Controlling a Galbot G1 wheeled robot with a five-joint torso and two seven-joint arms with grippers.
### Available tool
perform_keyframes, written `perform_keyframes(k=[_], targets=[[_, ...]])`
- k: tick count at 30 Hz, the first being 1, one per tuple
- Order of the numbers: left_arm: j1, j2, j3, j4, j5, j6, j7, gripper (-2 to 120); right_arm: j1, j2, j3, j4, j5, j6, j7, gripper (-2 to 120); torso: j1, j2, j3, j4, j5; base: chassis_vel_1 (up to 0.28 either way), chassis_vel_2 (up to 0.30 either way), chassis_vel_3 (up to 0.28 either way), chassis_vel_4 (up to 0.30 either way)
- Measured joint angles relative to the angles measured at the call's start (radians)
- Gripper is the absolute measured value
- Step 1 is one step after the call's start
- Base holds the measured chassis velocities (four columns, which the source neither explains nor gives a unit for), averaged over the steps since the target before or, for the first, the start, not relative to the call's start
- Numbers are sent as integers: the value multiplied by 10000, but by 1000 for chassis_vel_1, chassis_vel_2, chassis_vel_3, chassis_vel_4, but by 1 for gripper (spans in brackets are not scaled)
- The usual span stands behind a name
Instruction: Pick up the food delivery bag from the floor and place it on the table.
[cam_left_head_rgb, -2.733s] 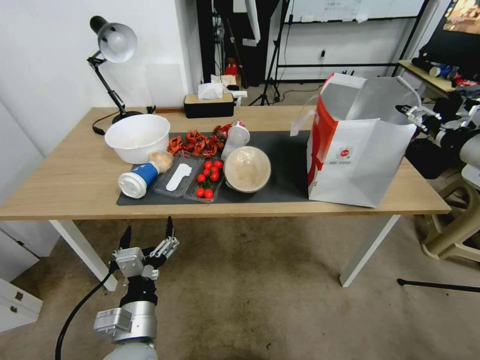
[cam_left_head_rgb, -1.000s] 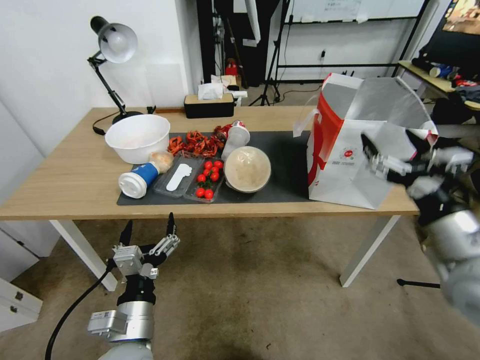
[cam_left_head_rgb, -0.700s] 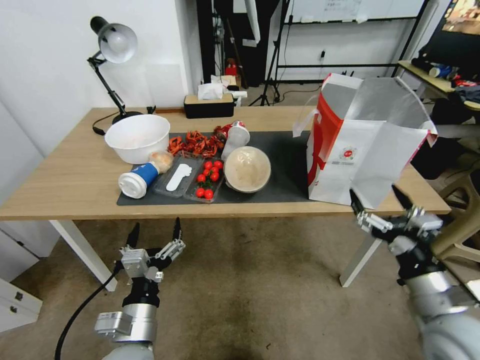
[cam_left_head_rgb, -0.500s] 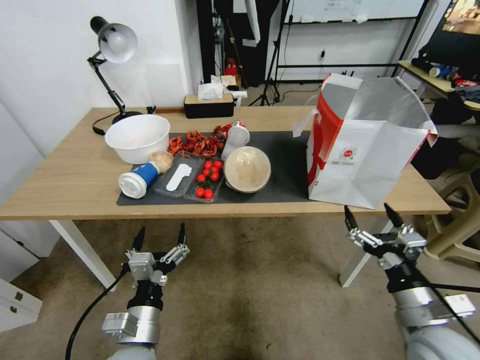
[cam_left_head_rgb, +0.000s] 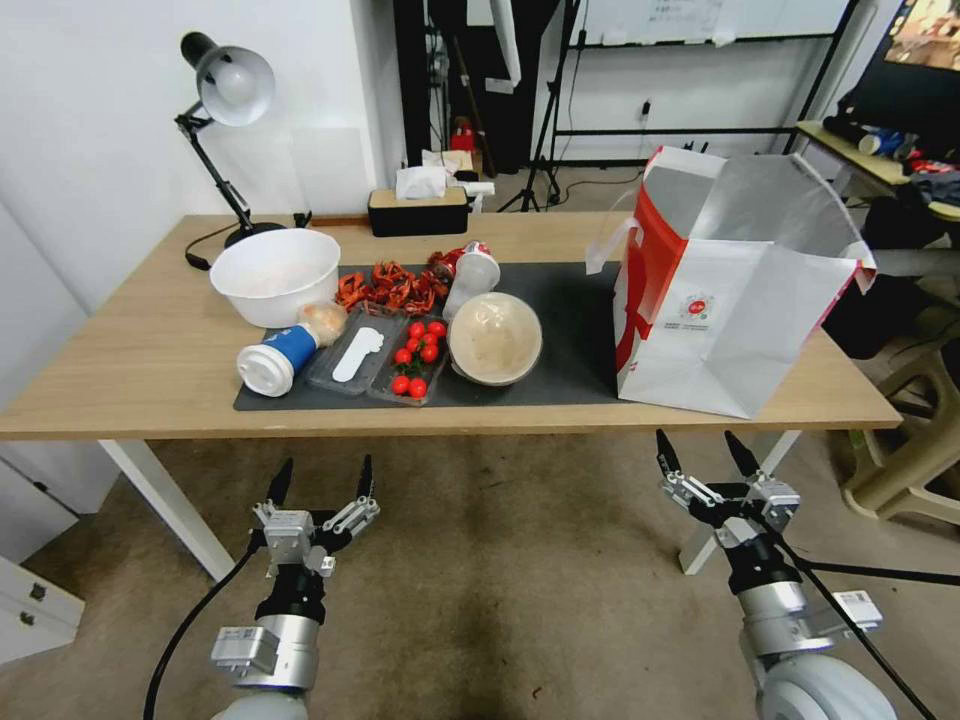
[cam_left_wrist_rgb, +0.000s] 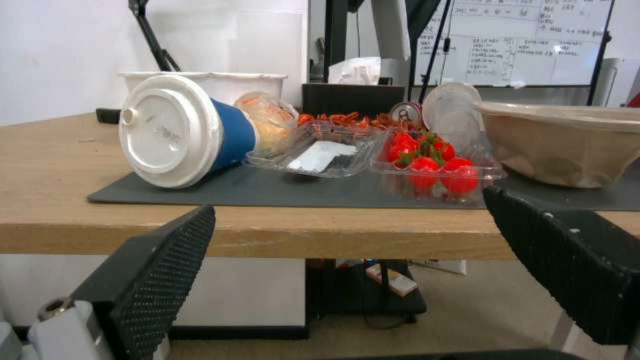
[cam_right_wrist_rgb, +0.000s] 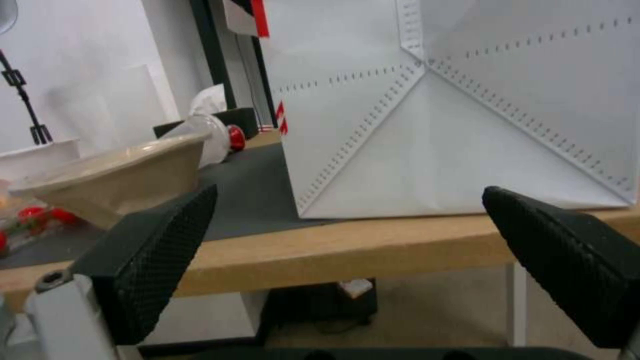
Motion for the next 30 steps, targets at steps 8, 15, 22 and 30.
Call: perform_keyframes(k=[8, 15, 22, 30], targets=[[-24, 6, 32, 30, -33, 67, -80, 100, 18, 5, -26, -73, 8, -26, -104, 100, 1, 0, 0, 0, 1, 0, 0, 0, 0], [-22, 8, 36, 29, -42, 82, -87, 100, 19, -5, -24, -73, 13, -34, -104, 100, 0, 0, 0, 0, 0, 0, 0, 0, 0], [-18, 8, 39, 25, -48, 89, -94, 100, 19, -11, -20, -66, 18, -38, -102, 100, 1, 0, 0, 0, 1, 0, 0, 0, 0], [-17, 8, 39, 22, -55, 95, -97, 100, 17, -16, -15, -61, 20, -39, -96, 100, 1, 0, 0, 1, 0, 0, 0, 0, 0]])
